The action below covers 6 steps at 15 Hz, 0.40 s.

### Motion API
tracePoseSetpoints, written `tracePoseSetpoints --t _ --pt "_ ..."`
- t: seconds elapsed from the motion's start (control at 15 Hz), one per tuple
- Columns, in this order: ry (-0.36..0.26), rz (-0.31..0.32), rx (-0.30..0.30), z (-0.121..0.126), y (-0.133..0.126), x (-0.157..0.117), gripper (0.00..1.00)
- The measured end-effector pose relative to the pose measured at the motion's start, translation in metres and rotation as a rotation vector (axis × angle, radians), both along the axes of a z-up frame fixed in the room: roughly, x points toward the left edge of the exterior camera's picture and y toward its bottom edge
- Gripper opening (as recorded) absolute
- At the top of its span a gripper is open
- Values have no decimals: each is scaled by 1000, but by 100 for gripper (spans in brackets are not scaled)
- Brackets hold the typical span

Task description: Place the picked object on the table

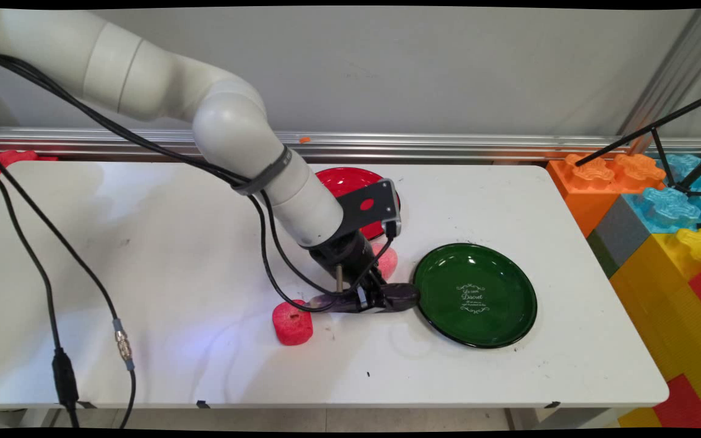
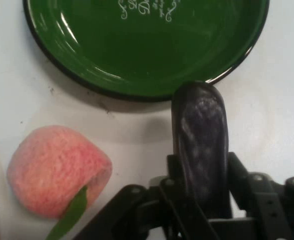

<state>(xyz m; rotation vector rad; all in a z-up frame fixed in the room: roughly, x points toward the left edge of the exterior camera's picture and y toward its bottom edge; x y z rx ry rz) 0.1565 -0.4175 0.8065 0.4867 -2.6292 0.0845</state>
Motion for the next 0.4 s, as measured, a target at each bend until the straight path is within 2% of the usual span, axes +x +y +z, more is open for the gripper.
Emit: tracePoseSetpoints --t 0.07,0.4 --pt "-1 -10 -3 -2 0 -1 100" --pt "-12 -52 -15 -10 0 0 100"
